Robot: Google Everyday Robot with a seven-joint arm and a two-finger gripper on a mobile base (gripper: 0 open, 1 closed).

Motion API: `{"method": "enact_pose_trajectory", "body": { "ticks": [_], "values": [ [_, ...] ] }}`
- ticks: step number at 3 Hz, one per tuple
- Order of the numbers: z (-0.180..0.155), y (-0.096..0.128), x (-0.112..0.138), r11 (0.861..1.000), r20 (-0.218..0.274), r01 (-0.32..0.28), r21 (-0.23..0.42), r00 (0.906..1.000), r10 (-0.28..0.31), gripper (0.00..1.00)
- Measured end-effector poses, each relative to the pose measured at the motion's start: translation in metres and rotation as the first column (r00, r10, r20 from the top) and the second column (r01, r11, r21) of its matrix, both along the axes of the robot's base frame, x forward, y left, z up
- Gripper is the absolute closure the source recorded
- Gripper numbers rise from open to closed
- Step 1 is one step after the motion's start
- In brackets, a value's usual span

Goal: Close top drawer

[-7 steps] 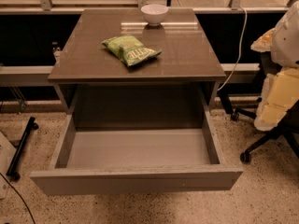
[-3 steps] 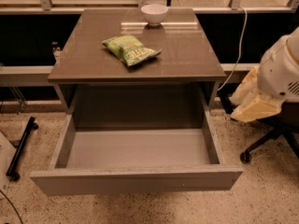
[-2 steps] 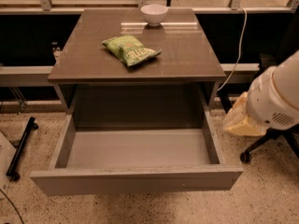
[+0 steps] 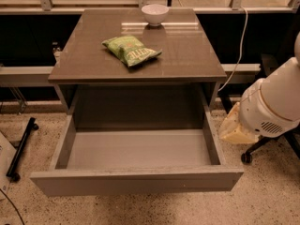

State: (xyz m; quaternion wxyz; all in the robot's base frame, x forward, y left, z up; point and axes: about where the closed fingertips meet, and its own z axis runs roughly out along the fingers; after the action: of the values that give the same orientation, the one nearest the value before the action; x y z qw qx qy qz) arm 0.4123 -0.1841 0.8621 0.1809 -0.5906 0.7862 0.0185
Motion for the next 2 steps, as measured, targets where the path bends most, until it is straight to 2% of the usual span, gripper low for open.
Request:
{"method": "enact_pose_trajectory", "body": {
  "ticks": [1, 2],
  "values": [
    [-0.036, -0.001, -0.001, 1.000, -0.049, 0.025, -0.001, 0.9985, -0.025, 1.00],
    [-0.083, -0.005, -0.006, 0.998, -0.106, 0.060, 0.008, 0.9926, -0.058, 1.00]
  ]
}}
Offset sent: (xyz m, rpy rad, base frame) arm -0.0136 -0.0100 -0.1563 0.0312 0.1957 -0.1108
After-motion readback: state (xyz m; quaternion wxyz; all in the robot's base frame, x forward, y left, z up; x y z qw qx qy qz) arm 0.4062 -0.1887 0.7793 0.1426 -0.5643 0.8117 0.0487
